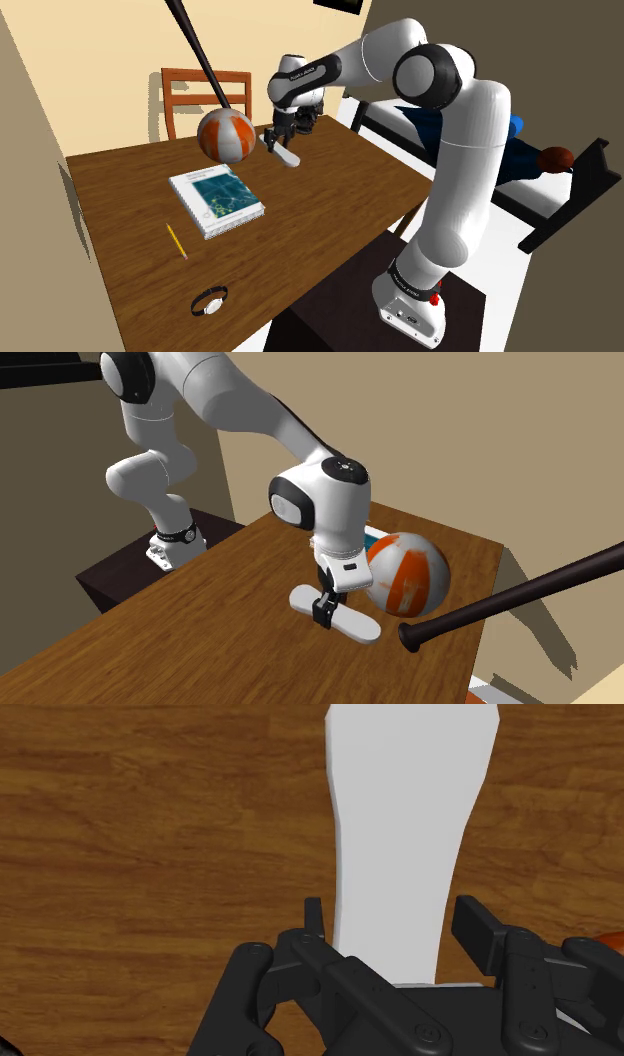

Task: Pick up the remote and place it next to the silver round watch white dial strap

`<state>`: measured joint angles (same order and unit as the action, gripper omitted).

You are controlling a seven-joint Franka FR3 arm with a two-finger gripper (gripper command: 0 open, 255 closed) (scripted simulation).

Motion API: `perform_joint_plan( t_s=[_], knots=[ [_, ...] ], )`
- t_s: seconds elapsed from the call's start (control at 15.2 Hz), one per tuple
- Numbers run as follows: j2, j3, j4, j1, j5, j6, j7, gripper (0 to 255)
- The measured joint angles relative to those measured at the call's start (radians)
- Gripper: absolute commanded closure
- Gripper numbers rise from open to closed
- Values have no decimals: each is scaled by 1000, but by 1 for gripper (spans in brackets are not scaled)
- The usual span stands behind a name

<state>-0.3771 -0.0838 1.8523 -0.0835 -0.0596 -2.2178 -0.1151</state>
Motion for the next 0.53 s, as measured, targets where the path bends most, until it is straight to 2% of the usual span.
perform_joint_plan(
  t_s=[0.53],
  knots=[
    [52, -3, -35, 1, 7, 87, 5, 255]
  ],
)
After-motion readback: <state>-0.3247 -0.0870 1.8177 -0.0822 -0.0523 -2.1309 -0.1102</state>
